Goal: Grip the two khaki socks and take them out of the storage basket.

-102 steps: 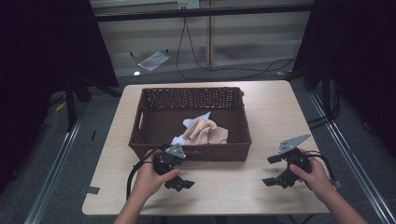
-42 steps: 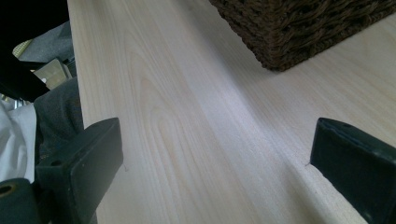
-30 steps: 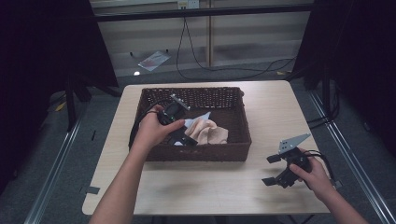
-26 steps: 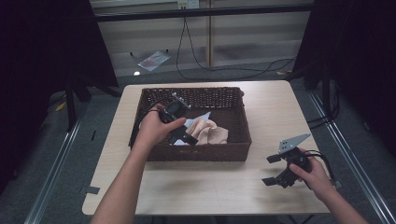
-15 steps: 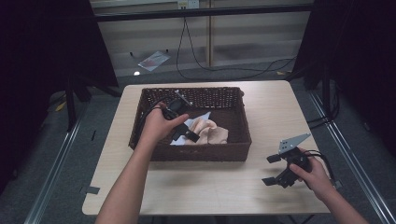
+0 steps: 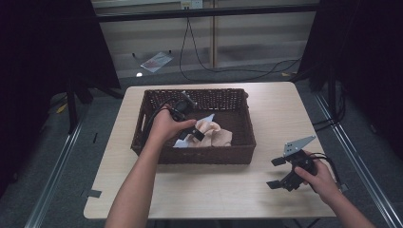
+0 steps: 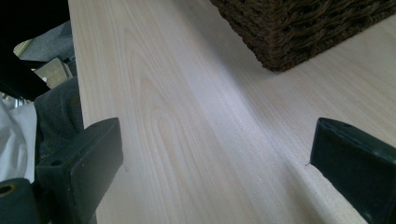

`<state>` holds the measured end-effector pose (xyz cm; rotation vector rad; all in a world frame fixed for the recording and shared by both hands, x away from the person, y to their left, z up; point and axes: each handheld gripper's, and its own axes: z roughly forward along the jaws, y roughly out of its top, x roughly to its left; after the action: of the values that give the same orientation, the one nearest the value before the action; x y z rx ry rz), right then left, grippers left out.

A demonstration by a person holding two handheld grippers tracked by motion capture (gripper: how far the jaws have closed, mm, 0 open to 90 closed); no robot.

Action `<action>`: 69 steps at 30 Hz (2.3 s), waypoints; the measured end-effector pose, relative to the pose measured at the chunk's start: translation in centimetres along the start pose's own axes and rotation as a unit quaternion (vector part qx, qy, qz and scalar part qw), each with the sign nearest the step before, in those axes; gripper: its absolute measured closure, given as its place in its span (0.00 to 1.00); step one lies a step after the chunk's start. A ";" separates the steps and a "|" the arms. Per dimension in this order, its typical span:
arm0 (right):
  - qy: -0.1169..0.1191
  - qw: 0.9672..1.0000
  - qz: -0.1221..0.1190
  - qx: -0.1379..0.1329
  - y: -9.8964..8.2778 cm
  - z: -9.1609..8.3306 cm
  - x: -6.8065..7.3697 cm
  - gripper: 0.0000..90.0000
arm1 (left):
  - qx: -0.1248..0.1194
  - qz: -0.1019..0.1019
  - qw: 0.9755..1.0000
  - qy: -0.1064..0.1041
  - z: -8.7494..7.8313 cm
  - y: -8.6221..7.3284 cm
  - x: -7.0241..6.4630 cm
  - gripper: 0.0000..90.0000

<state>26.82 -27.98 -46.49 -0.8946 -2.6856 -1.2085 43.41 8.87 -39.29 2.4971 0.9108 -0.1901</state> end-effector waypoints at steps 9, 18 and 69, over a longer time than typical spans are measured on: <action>0.002 1.000 0.000 -0.001 0.0 0.0 0.0 0.02 | 0.002 -0.007 1.000 0.021 1.3 0.4 1.1 0.09; 0.001 1.000 0.000 0.000 0.0 0.0 0.0 0.02 | -0.003 -0.011 0.999 0.039 2.2 0.7 1.9 0.22; 0.001 1.000 0.001 0.000 0.0 -0.1 0.1 0.02 | 0.017 -0.026 0.999 -0.026 -5.2 0.9 -1.2 0.93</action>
<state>26.74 -28.05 -46.37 -0.8951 -2.6815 -1.2095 42.94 10.07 -34.09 2.4885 0.9586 -0.2877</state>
